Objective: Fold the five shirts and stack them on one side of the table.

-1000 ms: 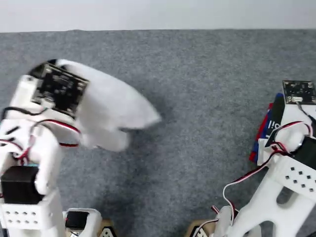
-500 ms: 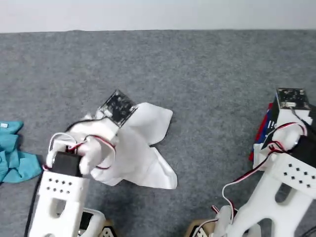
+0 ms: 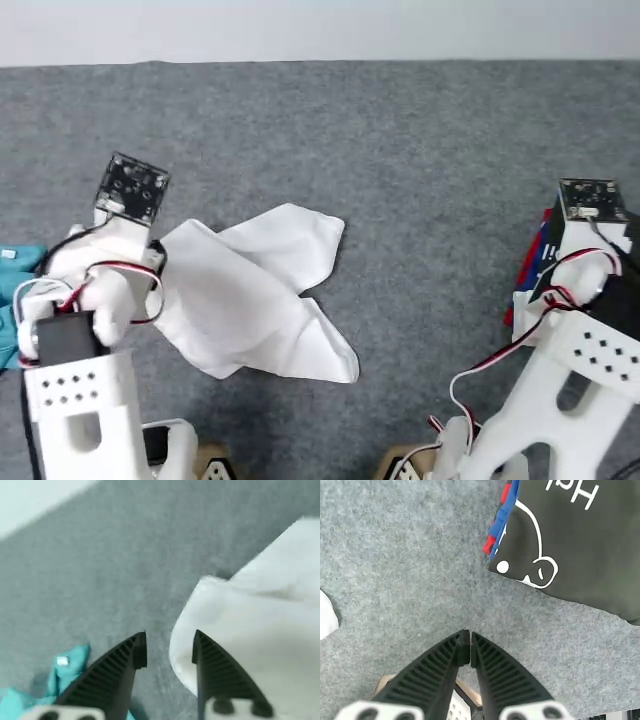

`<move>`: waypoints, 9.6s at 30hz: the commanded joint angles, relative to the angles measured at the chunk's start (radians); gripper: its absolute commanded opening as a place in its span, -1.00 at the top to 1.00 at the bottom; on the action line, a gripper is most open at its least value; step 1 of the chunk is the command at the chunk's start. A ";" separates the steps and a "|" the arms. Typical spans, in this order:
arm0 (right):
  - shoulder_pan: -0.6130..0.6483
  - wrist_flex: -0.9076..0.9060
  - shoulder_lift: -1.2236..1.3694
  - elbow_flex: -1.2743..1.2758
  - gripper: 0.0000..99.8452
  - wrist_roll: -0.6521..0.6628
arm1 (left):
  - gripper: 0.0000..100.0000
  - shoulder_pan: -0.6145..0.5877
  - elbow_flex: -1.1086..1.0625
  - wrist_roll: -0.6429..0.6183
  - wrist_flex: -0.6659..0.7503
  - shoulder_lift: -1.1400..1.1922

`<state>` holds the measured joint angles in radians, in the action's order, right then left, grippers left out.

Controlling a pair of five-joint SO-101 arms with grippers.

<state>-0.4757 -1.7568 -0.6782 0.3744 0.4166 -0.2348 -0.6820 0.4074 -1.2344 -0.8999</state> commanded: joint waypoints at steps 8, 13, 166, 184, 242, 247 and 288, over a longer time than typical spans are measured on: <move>0.019 -0.039 -0.024 -0.002 0.98 -0.009 | 0.68 0.534 0.165 -0.204 -0.288 -0.009; 0.019 -0.039 -0.024 -0.002 0.98 -0.009 | 0.67 0.733 -0.064 -0.238 -0.167 0.025; 1.161 0.001 1.569 -1.188 0.99 0.150 | 0.99 -0.503 0.007 0.124 -0.411 0.066; 0.940 -0.025 1.009 -1.275 0.98 0.164 | 0.99 -0.445 0.331 -0.120 -0.390 0.075; 0.292 -0.033 -0.068 -1.181 0.98 0.244 | 0.99 0.167 1.287 -0.055 0.041 0.080; 0.297 -0.033 -0.067 -0.911 0.98 0.244 | 0.99 0.170 1.089 -0.058 0.009 0.080; 0.493 1.372 0.647 -0.149 0.98 0.342 | 0.99 0.218 0.567 -0.126 0.594 0.706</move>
<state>0.0123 -0.4020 -0.0721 0.3237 0.7480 -0.0107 -0.1619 0.2862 -0.5792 -0.1880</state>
